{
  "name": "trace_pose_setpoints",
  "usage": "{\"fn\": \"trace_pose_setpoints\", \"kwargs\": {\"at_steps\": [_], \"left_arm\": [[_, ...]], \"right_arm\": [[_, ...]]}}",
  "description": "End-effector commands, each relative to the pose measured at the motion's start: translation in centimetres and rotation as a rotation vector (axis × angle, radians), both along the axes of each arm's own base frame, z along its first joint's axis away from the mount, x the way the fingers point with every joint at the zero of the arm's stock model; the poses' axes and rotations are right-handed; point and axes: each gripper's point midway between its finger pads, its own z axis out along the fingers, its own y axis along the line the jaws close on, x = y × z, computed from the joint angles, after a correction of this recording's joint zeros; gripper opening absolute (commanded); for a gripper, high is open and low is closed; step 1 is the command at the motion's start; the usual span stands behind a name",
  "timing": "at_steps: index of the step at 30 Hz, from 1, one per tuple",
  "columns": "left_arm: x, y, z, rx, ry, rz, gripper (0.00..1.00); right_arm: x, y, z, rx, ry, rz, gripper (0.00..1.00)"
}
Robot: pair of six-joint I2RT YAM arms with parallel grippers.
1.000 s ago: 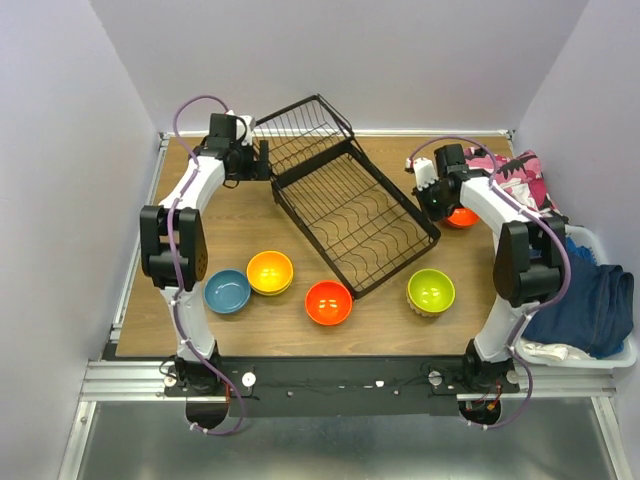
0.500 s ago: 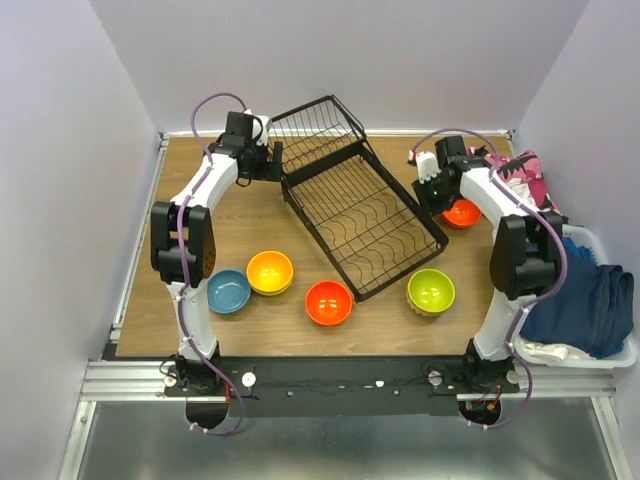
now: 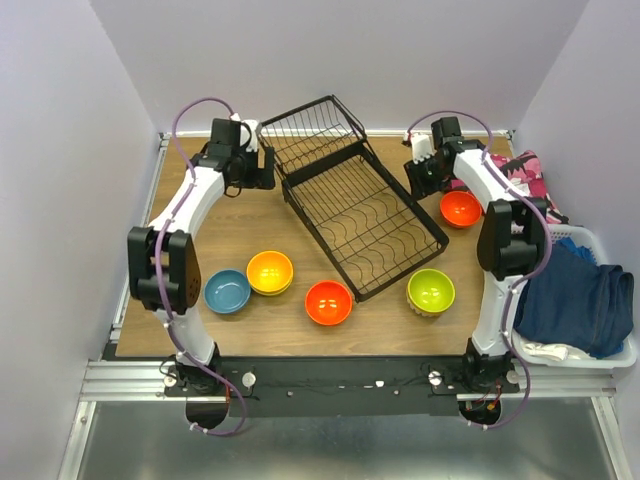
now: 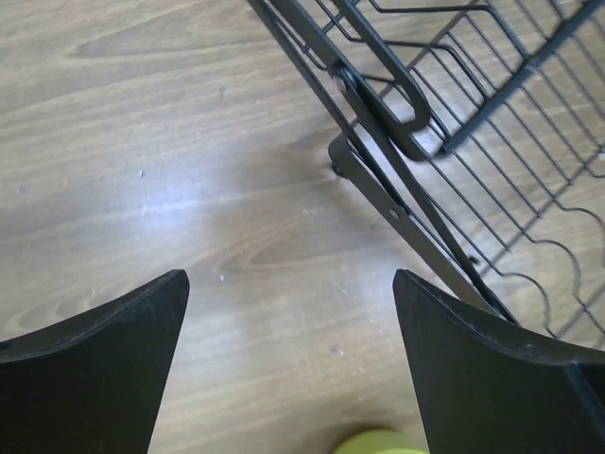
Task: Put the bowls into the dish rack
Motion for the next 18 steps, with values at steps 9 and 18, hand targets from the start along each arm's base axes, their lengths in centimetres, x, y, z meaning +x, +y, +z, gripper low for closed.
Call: {"fn": "trace_pose_setpoints", "kwargs": {"at_steps": [9, 18], "left_arm": [[-3.6, -2.8, 1.9, -0.19, 0.042, 0.006, 0.99], [-6.0, -5.5, 0.5, -0.247, 0.116, 0.049, 0.98]], "right_arm": [[2.7, 4.3, 1.0, 0.119, -0.029, 0.073, 0.44], [2.7, 5.2, -1.3, 0.087, 0.008, 0.069, 0.42]]}}
